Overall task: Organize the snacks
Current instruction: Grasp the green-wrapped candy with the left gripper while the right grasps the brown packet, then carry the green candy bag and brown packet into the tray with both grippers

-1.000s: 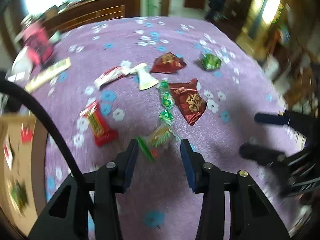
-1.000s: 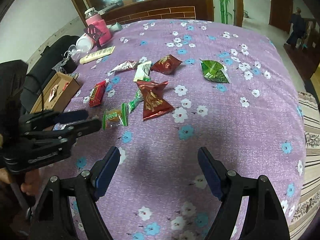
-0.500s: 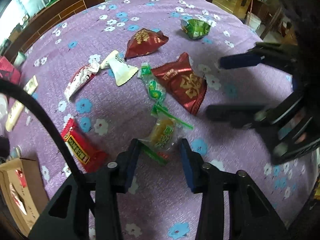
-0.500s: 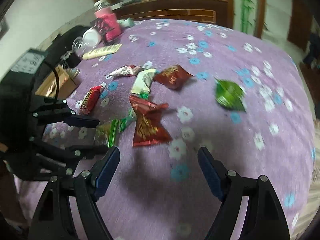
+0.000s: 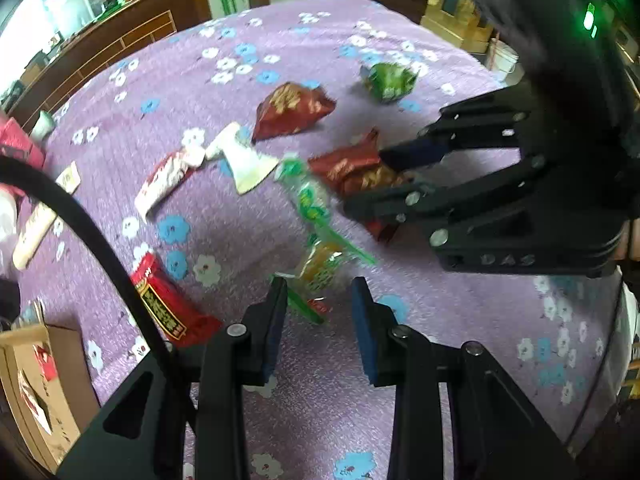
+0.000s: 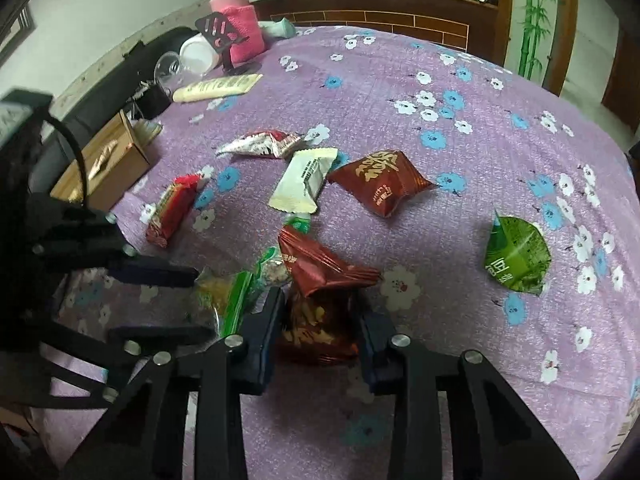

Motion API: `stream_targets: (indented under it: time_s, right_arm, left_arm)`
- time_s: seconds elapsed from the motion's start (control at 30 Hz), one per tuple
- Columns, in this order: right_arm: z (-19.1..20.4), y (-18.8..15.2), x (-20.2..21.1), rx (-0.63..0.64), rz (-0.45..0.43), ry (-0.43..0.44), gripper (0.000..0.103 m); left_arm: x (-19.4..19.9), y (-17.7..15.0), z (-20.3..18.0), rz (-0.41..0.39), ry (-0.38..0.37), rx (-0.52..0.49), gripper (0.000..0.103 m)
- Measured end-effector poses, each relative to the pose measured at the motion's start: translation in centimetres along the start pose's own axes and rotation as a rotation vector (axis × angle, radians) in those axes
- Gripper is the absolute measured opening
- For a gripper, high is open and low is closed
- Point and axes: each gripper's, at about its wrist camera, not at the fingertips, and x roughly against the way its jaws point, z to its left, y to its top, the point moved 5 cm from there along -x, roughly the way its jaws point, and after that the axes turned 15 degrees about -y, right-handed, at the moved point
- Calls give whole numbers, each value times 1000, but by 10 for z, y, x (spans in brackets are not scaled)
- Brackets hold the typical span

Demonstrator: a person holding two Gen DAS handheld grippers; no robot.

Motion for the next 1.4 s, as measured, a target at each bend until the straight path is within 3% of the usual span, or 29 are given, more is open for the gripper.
stream_targets:
  time_s: [0.23, 0.37, 0.53, 0.9, 0.97, 1.1, 1.2, 1.23, 1.33, 1.4]
  right_arm:
    - [-20, -18, 9, -15, 21, -34, 31]
    - [-30, -28, 14, -23, 32, -39, 32]
    - [-32, -29, 14, -40, 29, -31, 32]
    - [-32, -29, 14, -63, 42, 1, 38]
    - [-32, -28, 14, -64, 42, 8, 40]
    - [-32, -28, 14, -73, 42, 27, 43]
    - [-31, -28, 13, -59, 39, 10, 43]
    - [-30, -28, 13, -49, 33, -12, 43]
    - [-28, -27, 13, -27, 20, -41, 42]
    - [-28, -27, 12, -16, 11, -64, 37]
  left_arm:
    - [-11, 7, -8, 68, 37, -108, 35]
    - [-25, 16, -3, 112, 40, -124, 41]
    - [-30, 26, -3, 114, 15, -124, 48]
    - [-30, 45, -19, 113, 4, -225, 50]
    - [-27, 45, -21, 111, -15, -243, 55]
    - [-42, 44, -20, 181, 1, -247, 56]
    - [-44, 45, -18, 163, -6, -216, 56]
    - [-46, 45, -16, 159, -12, -188, 56]
    - [-44, 45, -7, 132, -77, -73, 42]
    - [-41, 41, -6, 117, -66, -46, 34]
